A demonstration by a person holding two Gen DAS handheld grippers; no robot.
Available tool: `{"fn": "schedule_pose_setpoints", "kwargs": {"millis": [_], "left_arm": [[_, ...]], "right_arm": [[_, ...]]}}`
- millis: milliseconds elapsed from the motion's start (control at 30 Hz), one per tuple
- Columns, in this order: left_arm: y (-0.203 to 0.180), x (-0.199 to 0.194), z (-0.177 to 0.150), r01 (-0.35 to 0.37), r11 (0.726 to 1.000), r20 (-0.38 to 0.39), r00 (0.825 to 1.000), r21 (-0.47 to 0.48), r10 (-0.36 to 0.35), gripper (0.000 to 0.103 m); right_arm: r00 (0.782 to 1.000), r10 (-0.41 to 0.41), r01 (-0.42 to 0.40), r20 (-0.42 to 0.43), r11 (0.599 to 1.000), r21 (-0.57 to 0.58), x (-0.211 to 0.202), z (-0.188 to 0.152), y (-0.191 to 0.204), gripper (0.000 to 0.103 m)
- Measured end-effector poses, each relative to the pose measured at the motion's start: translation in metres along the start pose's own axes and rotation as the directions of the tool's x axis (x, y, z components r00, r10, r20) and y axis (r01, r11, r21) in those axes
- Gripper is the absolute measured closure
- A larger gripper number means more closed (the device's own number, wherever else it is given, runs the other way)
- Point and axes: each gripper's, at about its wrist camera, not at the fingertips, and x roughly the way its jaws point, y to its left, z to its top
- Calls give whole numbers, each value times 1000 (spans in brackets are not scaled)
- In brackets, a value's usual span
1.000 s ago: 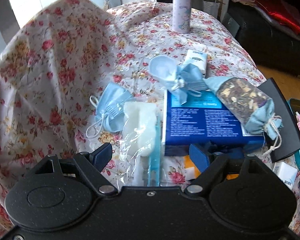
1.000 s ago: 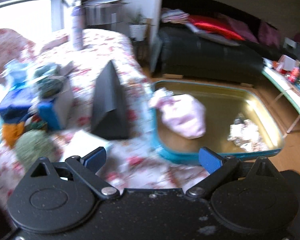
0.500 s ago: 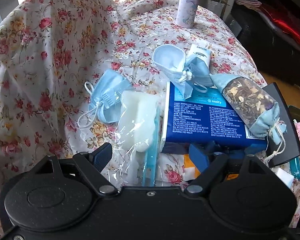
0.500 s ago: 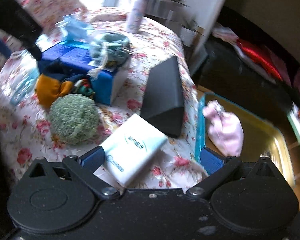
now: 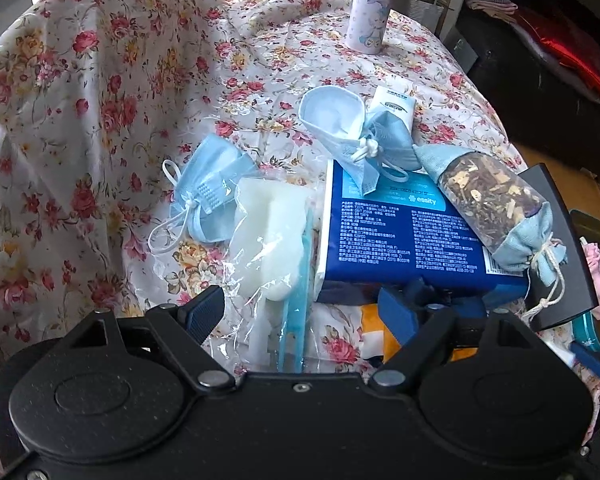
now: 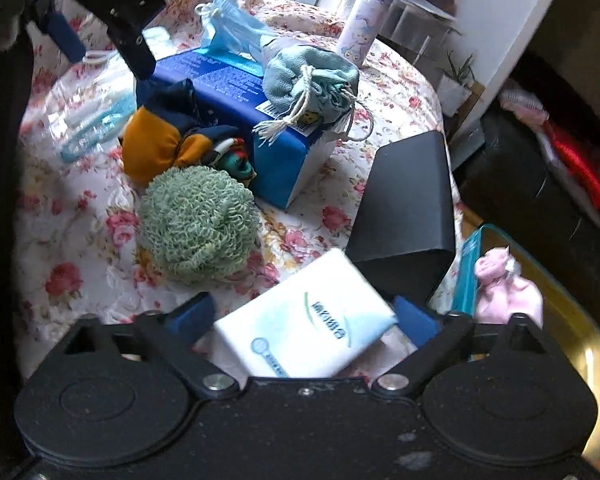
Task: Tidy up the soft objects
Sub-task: 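Return both tools to the pile and reach for the next items, then grasp the herb mesh bag with the left tool while the right tool grasps the white tissue pack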
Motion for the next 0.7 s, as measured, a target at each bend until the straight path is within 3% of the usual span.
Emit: {"fn": "schedule_pose_setpoints", "kwargs": {"millis": [300,533,633,700], "left_arm": [[-4,-7,0,18,1000,11,1000,10,-18,23],[-20,-27,19,64,998,44,997,-15,-63,22],[-44,-32,32,81,997,61,995,19,-82,11],[-61,-33,39,91,995,73,993,47,-94,9]], "right_arm": [[999,49,-48,-12,996,76,-13,-5,-1,15],[999,47,-45,-23,995,94,-5,-9,3,14],[998,57,-55,-17,992,109,-4,-11,1,14],[998,63,-61,-12,992,115,-4,-12,0,14]]}}
